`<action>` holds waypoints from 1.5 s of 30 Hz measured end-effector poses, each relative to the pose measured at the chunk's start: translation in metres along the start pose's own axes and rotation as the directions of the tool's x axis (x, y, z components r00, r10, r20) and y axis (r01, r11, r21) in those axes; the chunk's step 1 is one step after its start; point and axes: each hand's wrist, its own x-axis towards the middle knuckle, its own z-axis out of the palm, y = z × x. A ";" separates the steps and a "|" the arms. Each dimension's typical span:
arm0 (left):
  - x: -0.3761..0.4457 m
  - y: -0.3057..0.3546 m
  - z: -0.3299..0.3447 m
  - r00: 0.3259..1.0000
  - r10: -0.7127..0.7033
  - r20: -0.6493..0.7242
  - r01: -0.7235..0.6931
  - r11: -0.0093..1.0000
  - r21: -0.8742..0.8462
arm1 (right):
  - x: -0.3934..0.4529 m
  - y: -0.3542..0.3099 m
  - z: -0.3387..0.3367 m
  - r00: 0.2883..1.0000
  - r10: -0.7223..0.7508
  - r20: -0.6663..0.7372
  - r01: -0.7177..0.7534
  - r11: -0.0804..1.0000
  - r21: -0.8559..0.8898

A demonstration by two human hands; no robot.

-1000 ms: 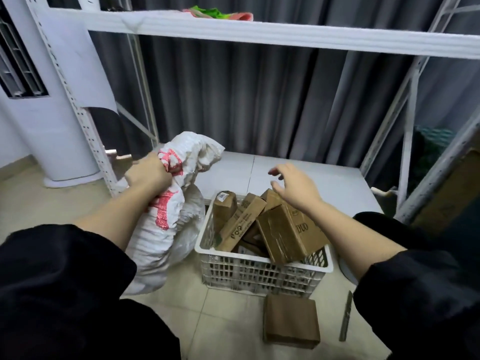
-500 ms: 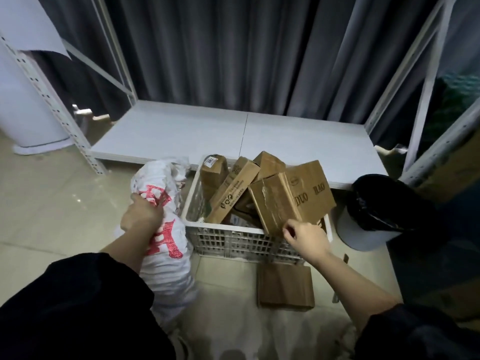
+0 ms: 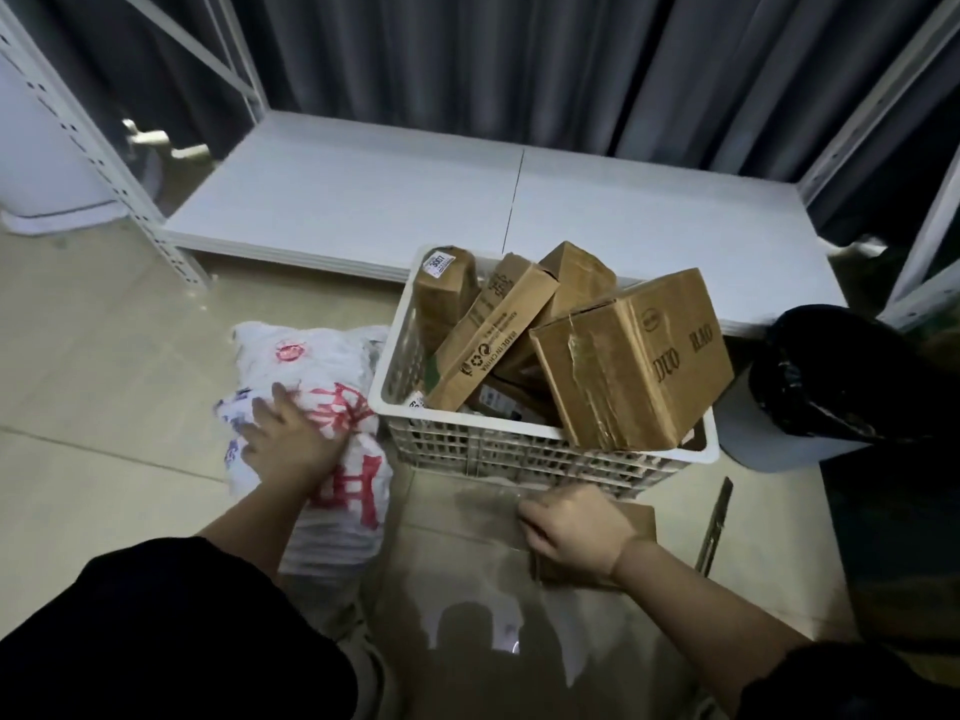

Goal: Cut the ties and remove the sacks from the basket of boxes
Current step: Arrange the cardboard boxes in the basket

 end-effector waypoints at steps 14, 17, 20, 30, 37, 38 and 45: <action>-0.120 0.099 0.124 0.634 0.557 0.537 -0.534 0.817 -0.218 | -0.094 0.047 0.062 0.208 0.762 0.613 -0.974 0.221 0.056; -0.135 0.109 0.173 0.595 0.282 0.753 -0.066 0.950 -0.304 | -0.108 0.058 0.088 0.025 0.763 0.646 -0.965 -0.150 0.214; -0.144 0.107 0.213 0.516 0.181 0.837 0.109 0.955 -0.274 | -0.117 0.065 0.114 -0.096 0.696 0.712 -0.840 -0.440 0.317; -0.155 0.107 0.200 0.568 -0.013 0.823 0.405 0.875 -0.266 | -0.101 0.048 0.100 -0.219 0.699 0.681 -0.884 -0.437 0.165; -0.131 0.080 0.112 0.703 0.097 0.704 0.294 0.862 -0.413 | -0.063 -0.006 0.048 -0.096 0.389 0.916 -0.413 -0.853 0.319; -0.130 0.076 0.098 0.718 0.116 0.686 0.284 0.851 -0.441 | -0.059 -0.017 0.039 -0.063 0.347 0.936 -0.406 -0.865 0.294; -0.120 0.058 -0.018 0.812 0.321 0.488 -0.034 0.860 -0.509 | -0.017 -0.066 -0.032 0.312 0.208 0.927 -0.389 -0.863 0.324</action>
